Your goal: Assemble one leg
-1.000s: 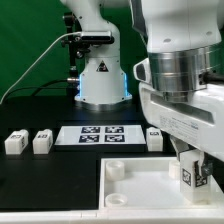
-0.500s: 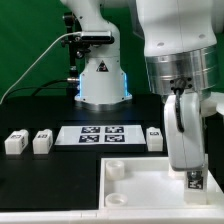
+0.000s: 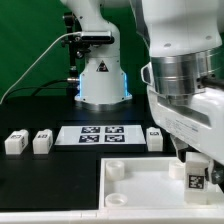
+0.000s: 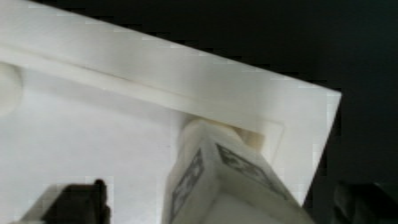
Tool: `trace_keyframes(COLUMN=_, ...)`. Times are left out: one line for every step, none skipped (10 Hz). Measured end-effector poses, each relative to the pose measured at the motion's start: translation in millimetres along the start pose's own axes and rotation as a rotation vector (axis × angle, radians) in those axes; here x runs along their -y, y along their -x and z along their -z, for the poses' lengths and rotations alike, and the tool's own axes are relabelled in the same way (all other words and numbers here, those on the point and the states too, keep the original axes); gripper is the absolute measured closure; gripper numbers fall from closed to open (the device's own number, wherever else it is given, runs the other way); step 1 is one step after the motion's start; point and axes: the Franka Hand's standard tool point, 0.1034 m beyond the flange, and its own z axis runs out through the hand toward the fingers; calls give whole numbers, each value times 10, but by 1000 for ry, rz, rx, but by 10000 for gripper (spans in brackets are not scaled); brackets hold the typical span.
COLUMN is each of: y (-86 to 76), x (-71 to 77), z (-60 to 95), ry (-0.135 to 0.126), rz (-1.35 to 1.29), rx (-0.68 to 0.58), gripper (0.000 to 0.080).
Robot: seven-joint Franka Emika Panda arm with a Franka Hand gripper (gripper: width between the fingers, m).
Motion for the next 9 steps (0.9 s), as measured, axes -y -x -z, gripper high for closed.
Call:
trace_keyframes(y=-13, x=-3, z=0, ry=0, rz=114, rx=-1, gripper=155)
trace_keyframes(y=-18, x=-5, z=0, ry=0, rz=228, rx=-1, gripper=155)
trace_keyframes(y=-20, x=-5, z=0, ry=0, rz=318, rx=-1, gripper=150)
trace_keyframes(y=-20, x=-6, z=0, ry=0, rz=374, rx=-1, gripper=150)
trace_keyframes(y=-32, x=-3, z=7, ry=30, rz=590, rx=-11, gripper=150)
trace_keyframes(y=-19, x=46, z=26, ry=44, rz=754, rx=-32, gripper=150)
trace_keyframes(y=17, x=58, z=22, ry=46, rz=792, rx=-37, gripper=150)
trace_keyframes(y=3, x=52, z=21, ry=45, rz=782, rx=-36, gripper=160)
trace_keyframes(y=0, x=51, z=21, ry=46, rz=782, rx=-37, gripper=160)
